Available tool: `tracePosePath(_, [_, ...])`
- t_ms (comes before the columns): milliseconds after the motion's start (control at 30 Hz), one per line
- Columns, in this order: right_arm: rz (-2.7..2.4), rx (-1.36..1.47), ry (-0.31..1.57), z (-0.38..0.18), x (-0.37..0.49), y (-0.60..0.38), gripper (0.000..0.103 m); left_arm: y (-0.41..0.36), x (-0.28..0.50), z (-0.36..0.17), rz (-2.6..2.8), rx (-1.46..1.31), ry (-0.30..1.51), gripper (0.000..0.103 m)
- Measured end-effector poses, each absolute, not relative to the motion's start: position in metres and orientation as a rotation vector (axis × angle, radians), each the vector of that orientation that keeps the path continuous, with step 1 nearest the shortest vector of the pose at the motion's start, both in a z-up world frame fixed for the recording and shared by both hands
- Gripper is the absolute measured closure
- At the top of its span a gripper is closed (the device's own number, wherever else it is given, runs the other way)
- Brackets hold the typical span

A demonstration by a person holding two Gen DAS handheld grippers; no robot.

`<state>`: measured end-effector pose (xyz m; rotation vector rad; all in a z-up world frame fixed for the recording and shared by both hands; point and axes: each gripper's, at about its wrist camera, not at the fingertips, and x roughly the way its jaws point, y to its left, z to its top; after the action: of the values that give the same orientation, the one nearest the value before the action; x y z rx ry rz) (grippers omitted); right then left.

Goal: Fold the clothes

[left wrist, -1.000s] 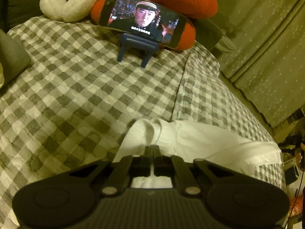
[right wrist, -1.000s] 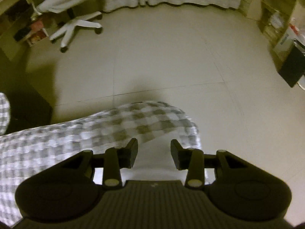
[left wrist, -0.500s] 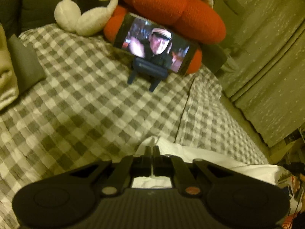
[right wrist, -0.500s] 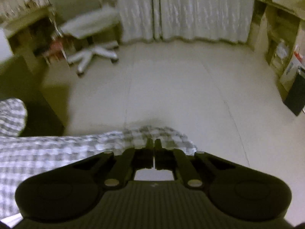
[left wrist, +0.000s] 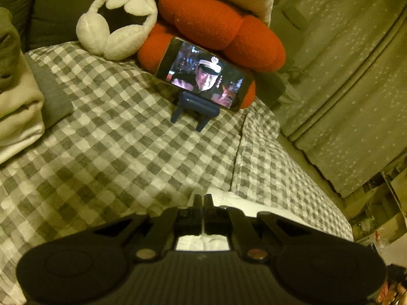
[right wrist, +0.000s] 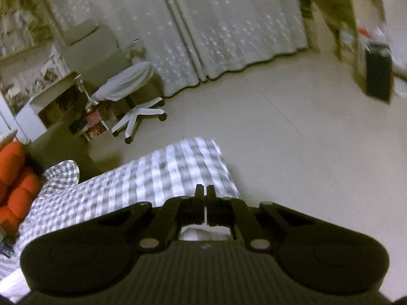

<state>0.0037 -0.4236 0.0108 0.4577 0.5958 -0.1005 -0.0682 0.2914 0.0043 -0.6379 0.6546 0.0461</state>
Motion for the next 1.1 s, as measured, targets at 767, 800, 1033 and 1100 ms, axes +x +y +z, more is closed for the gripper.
tracePosePath(767, [-0.104,0.688,0.471,0.01,-0.098,-0.453,0.101,0.298,-0.089,0.003,-0.069,-0.719,0.615,0.102])
tracePosePath(800, [-0.101,0.69,0.469,0.009,-0.102,-0.453,0.101,0.298,-0.089,0.001,-0.063,-0.71,0.624,0.102])
tracePosePath(1033, [-0.093,0.693,0.467,0.006,-0.099,-0.455,0.101,0.299,-0.095,-0.007,-0.041,-0.708,0.648,0.102])
tracePosePath(1100, [-0.081,0.693,0.454,0.007,-0.105,-0.454,0.101,0.297,-0.099,-0.009,-0.039,-0.699,0.648,0.102])
